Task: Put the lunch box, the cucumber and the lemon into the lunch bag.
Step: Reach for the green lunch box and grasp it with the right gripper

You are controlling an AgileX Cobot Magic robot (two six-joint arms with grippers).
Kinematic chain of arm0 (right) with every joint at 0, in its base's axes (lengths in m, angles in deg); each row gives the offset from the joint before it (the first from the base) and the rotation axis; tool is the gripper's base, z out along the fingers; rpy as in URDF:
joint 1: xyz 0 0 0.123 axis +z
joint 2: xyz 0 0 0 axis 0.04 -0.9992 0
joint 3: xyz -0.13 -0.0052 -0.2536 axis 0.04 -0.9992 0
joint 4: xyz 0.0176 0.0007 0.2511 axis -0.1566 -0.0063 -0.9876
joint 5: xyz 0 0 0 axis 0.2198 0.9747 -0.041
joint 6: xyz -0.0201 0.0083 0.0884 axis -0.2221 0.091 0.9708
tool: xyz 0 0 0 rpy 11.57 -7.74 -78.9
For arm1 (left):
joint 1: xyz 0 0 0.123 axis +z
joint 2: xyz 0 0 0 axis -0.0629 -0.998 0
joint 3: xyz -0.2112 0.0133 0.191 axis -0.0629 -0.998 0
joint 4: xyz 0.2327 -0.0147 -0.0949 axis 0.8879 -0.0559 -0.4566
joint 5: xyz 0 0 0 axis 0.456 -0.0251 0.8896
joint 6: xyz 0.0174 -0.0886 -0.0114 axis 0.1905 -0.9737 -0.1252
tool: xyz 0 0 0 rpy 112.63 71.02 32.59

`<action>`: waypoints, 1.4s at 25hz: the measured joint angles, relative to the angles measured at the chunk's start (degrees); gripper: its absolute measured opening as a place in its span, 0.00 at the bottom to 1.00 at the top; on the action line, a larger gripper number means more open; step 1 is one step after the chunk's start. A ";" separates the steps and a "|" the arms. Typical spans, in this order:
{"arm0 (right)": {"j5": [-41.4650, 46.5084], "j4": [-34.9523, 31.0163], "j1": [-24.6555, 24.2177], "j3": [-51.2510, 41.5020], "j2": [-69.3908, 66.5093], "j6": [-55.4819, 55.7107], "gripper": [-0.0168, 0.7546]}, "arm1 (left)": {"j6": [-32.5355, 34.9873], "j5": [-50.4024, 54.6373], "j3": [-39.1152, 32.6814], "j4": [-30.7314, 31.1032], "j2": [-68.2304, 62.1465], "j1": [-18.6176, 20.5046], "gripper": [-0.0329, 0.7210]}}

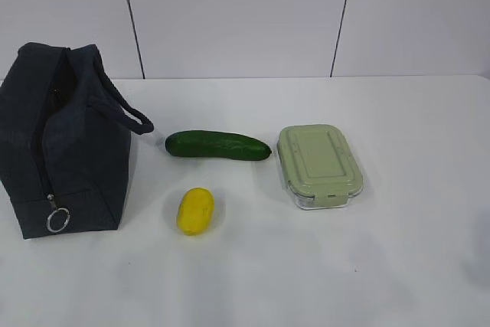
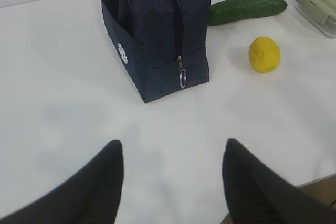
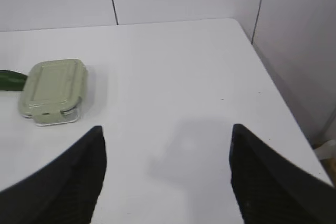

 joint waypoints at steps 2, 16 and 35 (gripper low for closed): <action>0.00 -3.06 0.00 0.00 0.00 0.20 0.74 | 0.00 0.00 0.00 0.00 0.00 0.00 0.62; -1.37 -8.22 0.00 5.13 -21.97 -2.67 0.74 | -0.09 0.00 0.00 0.00 0.00 0.00 0.62; -2.77 -18.99 0.00 19.90 -52.80 -16.72 0.74 | -0.09 0.00 0.00 0.00 0.00 0.00 0.62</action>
